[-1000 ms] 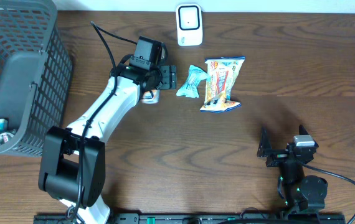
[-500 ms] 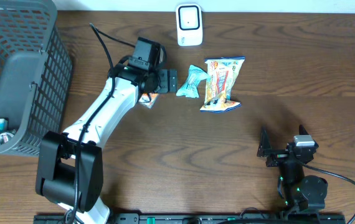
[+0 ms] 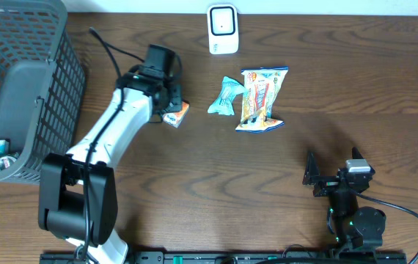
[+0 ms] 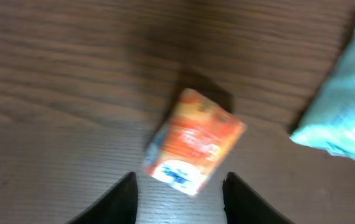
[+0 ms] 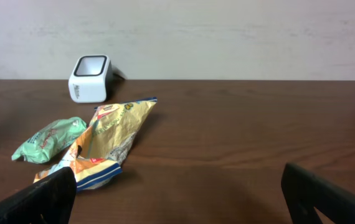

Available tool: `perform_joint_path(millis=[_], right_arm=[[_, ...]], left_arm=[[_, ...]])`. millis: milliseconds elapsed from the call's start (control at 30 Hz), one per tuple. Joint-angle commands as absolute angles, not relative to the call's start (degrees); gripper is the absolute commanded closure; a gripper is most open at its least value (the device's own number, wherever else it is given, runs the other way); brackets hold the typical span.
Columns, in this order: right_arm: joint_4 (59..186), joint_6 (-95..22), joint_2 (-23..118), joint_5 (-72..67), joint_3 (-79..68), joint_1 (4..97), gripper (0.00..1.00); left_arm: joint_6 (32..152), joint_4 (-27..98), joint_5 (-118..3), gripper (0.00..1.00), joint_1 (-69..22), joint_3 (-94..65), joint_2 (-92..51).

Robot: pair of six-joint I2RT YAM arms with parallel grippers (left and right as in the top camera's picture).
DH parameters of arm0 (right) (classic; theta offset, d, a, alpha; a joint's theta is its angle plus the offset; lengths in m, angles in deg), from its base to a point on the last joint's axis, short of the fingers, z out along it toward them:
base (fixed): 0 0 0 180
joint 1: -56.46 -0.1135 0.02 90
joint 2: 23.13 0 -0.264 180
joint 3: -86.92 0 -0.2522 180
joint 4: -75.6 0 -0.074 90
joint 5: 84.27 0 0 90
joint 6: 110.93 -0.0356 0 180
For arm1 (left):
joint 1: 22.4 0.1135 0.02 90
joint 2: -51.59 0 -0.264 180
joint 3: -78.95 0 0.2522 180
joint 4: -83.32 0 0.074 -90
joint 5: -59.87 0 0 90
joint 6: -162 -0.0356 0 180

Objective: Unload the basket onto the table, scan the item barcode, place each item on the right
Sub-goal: 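Carry the orange box to the scanner and release it on the table, then lift the left gripper away from the orange box and swing toward basket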

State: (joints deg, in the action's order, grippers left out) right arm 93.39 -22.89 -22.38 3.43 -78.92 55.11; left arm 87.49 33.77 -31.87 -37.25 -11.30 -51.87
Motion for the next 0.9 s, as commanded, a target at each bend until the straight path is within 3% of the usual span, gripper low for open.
perform_joint_path(millis=[0,133,333,800,867], right_arm=[[93.66,-23.48,-22.36,3.86,-78.96,55.40,0.01],[93.66,-23.48,-22.36,3.86,-78.96,55.40,0.01],[93.66,-23.48,-22.36,3.86,-78.96,55.40,0.01],[93.66,-23.48,-22.36,3.86,-78.96,55.40,0.01],[93.66,-23.48,-22.36,3.86,-78.96,55.40,0.01]], left_arm=[[87.51,33.29,-33.60,0.69,-35.22,-11.54,-54.24],[87.51,32.48,-33.66,0.79,-34.96,-11.54,-57.01],[91.27,32.54,-35.41,0.85,-35.07,-11.54,-61.91],[90.51,42.93,-51.39,0.84,-36.40,-11.74,-63.48],[90.48,42.88,-51.35,0.78,-36.46,-11.94,-62.91]])
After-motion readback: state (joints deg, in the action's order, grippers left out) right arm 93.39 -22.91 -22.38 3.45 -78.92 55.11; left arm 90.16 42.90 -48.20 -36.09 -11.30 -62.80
